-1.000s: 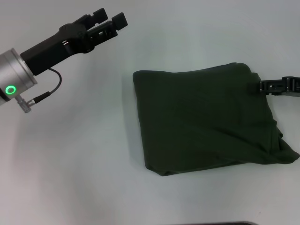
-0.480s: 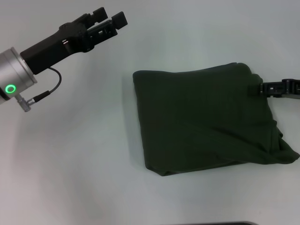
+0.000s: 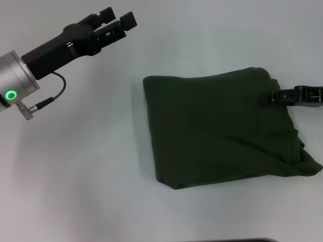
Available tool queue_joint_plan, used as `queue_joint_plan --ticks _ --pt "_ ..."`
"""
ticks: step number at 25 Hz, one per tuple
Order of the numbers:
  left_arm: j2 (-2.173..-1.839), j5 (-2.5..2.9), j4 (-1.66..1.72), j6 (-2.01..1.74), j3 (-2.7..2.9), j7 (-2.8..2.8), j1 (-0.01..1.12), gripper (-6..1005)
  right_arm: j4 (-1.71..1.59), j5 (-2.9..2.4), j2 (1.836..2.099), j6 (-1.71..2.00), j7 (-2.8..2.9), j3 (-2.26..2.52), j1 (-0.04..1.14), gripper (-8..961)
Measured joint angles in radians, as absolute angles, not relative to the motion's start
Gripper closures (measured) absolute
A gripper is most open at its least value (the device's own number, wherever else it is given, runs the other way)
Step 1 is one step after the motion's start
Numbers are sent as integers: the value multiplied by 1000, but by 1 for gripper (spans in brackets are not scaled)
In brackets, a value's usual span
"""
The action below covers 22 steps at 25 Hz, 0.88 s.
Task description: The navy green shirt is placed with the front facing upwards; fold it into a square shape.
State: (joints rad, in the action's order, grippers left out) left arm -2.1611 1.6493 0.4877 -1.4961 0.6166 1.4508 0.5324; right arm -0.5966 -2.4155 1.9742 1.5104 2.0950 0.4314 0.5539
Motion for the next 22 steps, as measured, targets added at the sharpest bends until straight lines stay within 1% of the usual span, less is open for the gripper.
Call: queue_joint_plan --ticks 5,14,22 --pt "-2161 1651 488 -1496 617 1450 533 95 -603 -2409 1976 1520 2098 440 555 221" --pt "-2162 1647 488 -1495 617 1449 535 95 -607 -2407 1963 1532 2104 432 557 220" --pt "-2161 1645 488 -1496 617 1449 537 95 -599 -2415 1974 1489 2108 463 567 221"
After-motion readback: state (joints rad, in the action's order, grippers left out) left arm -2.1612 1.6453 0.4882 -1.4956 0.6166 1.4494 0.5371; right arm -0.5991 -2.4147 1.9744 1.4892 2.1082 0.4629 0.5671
